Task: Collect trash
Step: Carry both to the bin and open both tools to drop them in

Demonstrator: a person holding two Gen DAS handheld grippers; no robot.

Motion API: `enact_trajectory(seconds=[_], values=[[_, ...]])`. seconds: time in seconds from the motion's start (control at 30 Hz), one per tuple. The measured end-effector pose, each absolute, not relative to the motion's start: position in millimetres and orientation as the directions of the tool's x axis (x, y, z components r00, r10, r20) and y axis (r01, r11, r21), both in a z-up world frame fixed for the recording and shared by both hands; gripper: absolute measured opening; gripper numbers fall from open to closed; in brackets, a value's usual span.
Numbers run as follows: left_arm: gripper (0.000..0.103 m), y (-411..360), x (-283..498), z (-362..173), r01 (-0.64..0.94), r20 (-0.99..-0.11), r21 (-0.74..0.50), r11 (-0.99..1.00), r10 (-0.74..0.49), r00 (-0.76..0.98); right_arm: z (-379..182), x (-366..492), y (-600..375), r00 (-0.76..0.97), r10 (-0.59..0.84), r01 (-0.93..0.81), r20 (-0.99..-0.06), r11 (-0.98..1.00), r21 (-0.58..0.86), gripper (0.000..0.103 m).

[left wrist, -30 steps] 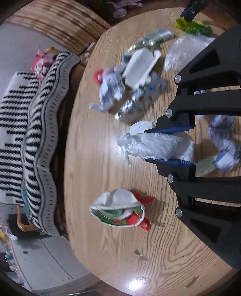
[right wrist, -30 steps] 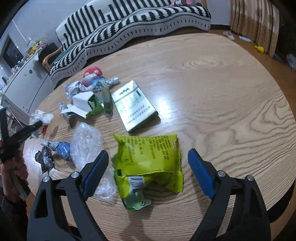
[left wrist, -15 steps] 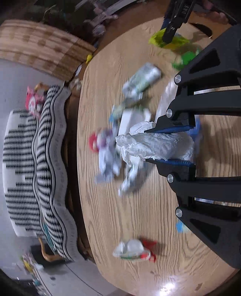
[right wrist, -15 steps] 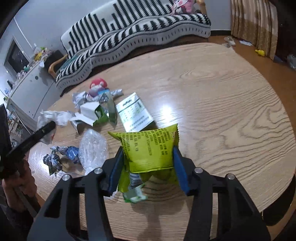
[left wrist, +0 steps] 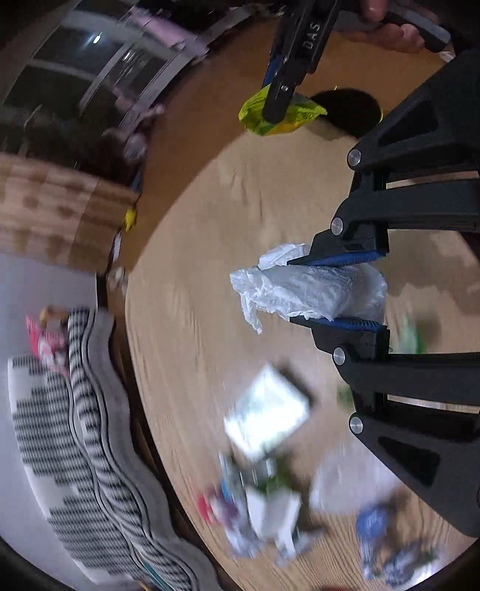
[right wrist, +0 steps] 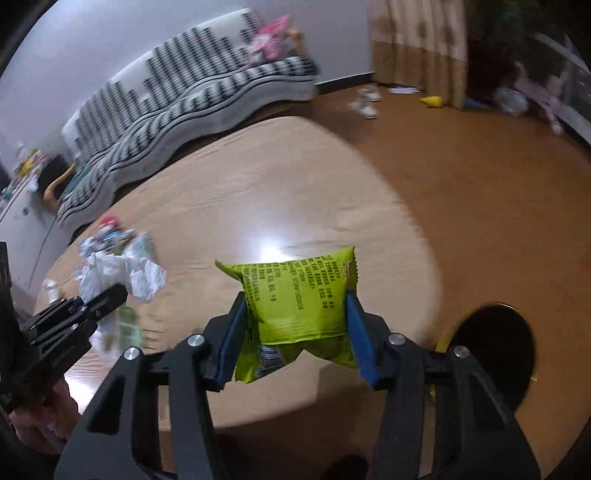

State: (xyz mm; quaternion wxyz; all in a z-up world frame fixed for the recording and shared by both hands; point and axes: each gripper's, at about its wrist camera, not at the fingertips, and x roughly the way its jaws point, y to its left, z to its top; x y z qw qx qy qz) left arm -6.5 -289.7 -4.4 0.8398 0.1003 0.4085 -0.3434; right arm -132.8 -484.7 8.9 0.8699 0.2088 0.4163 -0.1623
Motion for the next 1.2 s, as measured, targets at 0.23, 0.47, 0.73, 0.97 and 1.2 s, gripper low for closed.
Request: enact_trajectory(seconds=[0.23, 0.47, 0.73, 0.97, 1.2], values=[[0.023, -392, -71, -19, 0.786, -0.748, -0.151, 0.6, -0.589, 0.306, -10, -231, -571, 0.531, -0.244, 0.63, -0.811, 0.754, 0.186, 0.051], [0.023, -479, -132, -45, 0.872, -0.757, -0.168, 0.459, -0.626, 0.184, -48, -306, -639, 0.429, -0.29, 0.759, -0.856, 0.63, 0.167, 0.051], [0.023, -522, -158, -67, 0.902, -0.776, -0.165, 0.399, -0.617, 0.131, -82, -342, -675, 0.366, -0.252, 0.807, -0.896, 0.564, 0.172, 0.052], [0.023, -533, -159, -75, 0.903, -0.785, -0.173, 0.393, -0.609, 0.114, -84, -336, -676, 0.364, -0.241, 0.812, -0.9, 0.555, 0.18, 0.053], [0.023, -540, -162, -82, 0.903, -0.795, -0.178, 0.39, -0.598, 0.102, -82, -349, -680, 0.387, -0.246, 0.812, -0.889, 0.547, 0.202, 0.07]])
